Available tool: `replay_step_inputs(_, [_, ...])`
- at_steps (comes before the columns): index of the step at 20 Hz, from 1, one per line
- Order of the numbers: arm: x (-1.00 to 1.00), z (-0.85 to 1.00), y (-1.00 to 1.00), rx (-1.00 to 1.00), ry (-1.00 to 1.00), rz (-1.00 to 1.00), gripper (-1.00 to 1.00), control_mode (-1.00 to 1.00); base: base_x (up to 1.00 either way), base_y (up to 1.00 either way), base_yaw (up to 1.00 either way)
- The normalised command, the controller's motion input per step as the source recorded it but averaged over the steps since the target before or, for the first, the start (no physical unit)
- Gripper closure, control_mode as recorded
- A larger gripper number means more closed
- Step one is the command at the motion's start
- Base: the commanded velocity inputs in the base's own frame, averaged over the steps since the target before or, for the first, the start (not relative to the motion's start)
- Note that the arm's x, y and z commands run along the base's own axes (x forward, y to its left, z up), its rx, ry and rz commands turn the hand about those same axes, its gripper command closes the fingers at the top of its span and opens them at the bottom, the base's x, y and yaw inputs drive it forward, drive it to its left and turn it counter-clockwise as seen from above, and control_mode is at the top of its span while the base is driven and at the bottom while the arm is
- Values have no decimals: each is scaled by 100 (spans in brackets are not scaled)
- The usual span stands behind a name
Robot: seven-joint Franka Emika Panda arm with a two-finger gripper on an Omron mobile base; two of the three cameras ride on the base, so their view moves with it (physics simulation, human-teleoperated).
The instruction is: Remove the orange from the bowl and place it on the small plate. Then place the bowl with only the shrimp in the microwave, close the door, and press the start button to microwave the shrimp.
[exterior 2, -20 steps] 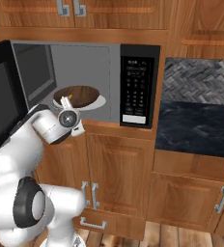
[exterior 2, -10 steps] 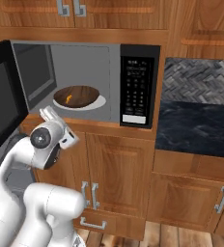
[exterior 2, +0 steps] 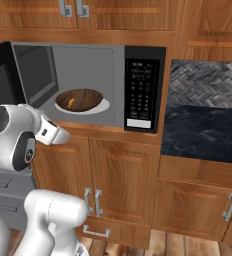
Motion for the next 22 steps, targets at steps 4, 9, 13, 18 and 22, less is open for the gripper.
replay_step_inputs(4, [-100,-54,17,-33,-15,2,-100,-100,0,0,0])
replay_step_inputs(9, [-100,-57,20,-34,-10,7,-100,-100,0,0,0])
replay_step_inputs(13, [-100,-40,4,-30,-3,12,-100,-100,0,0,0])
replay_step_inputs(18, [-99,-34,21,-33,0,20,-100,-100,0,0,0])
replay_step_inputs(22, [-72,-37,40,-35,0,21,-100,-100,0,0,0])
